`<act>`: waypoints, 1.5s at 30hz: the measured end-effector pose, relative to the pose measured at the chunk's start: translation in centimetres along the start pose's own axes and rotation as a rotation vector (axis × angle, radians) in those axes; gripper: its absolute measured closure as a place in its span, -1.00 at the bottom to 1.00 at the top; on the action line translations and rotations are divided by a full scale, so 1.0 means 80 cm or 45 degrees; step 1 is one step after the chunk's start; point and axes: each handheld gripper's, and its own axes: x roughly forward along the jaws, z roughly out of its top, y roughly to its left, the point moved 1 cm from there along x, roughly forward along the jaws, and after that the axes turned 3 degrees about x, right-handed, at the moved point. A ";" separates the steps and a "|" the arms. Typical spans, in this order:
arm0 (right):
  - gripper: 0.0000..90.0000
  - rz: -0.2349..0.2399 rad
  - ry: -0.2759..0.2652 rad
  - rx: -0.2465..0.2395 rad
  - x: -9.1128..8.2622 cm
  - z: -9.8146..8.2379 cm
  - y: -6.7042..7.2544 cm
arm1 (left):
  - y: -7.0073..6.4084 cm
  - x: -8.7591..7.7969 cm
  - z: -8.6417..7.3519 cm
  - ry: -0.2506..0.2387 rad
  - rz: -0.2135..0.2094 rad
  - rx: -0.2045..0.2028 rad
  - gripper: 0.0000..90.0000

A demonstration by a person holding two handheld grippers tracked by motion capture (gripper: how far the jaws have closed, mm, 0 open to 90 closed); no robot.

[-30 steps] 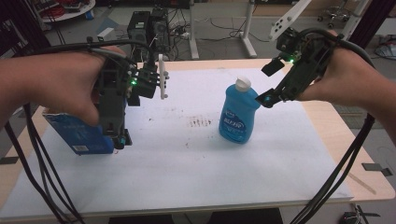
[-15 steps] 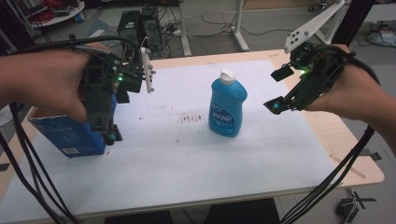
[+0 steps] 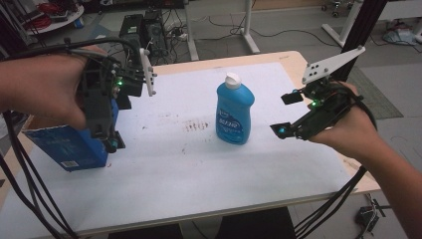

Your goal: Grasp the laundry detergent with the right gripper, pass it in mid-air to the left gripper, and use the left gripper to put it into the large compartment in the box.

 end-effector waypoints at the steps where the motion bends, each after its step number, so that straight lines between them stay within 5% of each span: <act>1: -0.94 -0.004 -0.007 0.003 0.004 -0.002 0.001 | 0.000 0.000 0.000 -0.003 0.000 -0.001 -0.96; 32: -0.96 0.060 -0.147 0.197 0.115 -0.029 -0.019 | -0.004 0.004 -0.014 -0.019 -0.003 0.009 -0.96; 45: -0.96 0.008 -0.198 0.205 0.144 -0.027 -0.019 | -0.004 0.004 -0.020 -0.033 -0.002 0.009 -0.96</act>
